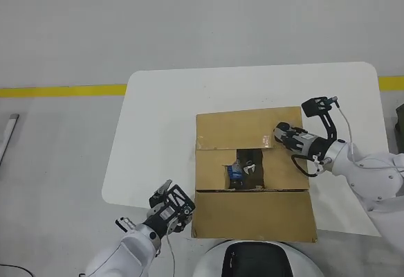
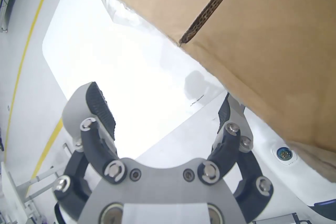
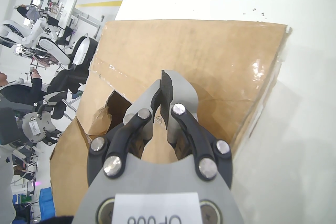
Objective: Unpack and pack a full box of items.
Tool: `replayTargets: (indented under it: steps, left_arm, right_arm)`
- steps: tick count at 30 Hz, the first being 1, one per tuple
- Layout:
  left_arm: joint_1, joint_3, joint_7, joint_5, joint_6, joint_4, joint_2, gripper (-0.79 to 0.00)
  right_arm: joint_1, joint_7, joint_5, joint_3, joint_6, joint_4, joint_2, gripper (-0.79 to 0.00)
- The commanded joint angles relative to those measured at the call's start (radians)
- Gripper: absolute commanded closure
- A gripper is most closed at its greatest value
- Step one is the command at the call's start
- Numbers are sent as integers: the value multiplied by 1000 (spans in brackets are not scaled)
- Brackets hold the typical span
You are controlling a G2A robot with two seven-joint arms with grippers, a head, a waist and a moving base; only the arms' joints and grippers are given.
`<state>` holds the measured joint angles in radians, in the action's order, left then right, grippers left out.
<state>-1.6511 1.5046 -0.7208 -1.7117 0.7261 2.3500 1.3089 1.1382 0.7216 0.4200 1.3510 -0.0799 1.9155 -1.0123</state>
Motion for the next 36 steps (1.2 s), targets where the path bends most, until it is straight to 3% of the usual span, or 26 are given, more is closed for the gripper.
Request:
replayTargets:
  steps: [1, 14, 20, 25, 29, 36]
  left_arm:
    - [12, 1, 8, 18, 12, 0, -3, -785]
    - [68, 17, -10, 130, -34, 0, -12, -785]
    - [107, 6, -21, 160, -102, 0, -14, -785]
    - [153, -44, -43, 156, -190, 0, -12, -785]
    - [180, -87, -85, 148, -267, -2, -8, -785]
    - [239, -159, -144, 128, -382, -69, -1, -785]
  right_arm:
    - [-3, 2, -2, -1, -3, 0, -1, 0]
    - [-15, 5, -4, -13, -13, -2, -5, -15]
    - [-22, -7, -1, -3, -21, 8, -6, -9]
    - [-41, -35, 35, 32, -38, 41, -5, -3]
    - [-49, -51, 96, 59, -50, 65, -1, -49]
    - [-30, -38, 127, 75, -40, 120, 2, -34]
